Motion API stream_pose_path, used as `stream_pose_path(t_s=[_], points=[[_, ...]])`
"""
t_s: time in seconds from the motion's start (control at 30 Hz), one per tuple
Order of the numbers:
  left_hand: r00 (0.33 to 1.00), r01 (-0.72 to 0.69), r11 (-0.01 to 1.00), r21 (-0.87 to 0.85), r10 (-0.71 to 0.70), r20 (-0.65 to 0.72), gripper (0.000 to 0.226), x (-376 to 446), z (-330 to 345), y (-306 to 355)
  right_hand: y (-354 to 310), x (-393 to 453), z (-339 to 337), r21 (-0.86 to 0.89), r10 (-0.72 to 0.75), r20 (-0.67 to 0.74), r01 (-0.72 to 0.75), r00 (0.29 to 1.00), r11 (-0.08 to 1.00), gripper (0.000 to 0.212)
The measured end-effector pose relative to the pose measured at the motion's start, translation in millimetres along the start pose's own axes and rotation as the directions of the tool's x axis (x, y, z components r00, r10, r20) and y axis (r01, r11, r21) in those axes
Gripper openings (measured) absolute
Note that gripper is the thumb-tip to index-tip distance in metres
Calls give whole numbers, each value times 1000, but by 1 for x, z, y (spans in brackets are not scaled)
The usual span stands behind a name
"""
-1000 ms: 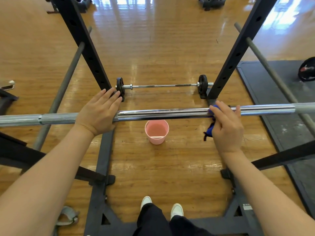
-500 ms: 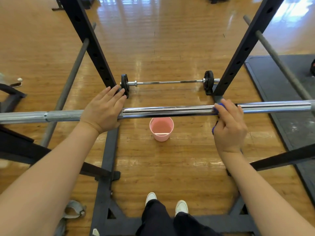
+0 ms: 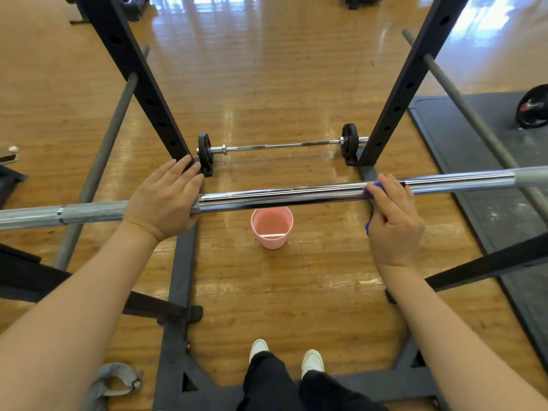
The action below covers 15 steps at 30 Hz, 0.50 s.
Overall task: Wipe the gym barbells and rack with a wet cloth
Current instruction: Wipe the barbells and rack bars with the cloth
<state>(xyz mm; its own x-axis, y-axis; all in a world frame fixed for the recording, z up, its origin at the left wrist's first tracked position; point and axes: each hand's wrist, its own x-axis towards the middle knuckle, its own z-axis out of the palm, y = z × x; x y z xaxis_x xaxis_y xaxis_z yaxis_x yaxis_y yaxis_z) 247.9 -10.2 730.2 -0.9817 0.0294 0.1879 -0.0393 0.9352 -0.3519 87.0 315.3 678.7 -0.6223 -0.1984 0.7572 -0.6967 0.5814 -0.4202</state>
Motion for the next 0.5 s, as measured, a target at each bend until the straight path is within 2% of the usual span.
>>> stream_pose_path(t_s=[0.07,0.17,0.3,0.37,0.5], points=[[1000,9,1000,-2,-9,20,45,1,-2,1,-20,-1,10,37,-32,46,30,998,999,25],[999,13,1000,-14,-12,33,42,1,-3,1,-40,-3,21,139,-232,214,206,949,969,30],[998,15,1000,-17,-14,58,49,0,-2,-1,-24,4,11,29,-345,339,357,875,934,59],[999,8,1000,-8,-7,44,47,0,-1,-1,-5,9,2,-29,-293,300,315,908,949,57],[1000,1,1000,-12,0,27,46,0,3,-3,5,6,3,-58,-138,164,149,977,987,40]])
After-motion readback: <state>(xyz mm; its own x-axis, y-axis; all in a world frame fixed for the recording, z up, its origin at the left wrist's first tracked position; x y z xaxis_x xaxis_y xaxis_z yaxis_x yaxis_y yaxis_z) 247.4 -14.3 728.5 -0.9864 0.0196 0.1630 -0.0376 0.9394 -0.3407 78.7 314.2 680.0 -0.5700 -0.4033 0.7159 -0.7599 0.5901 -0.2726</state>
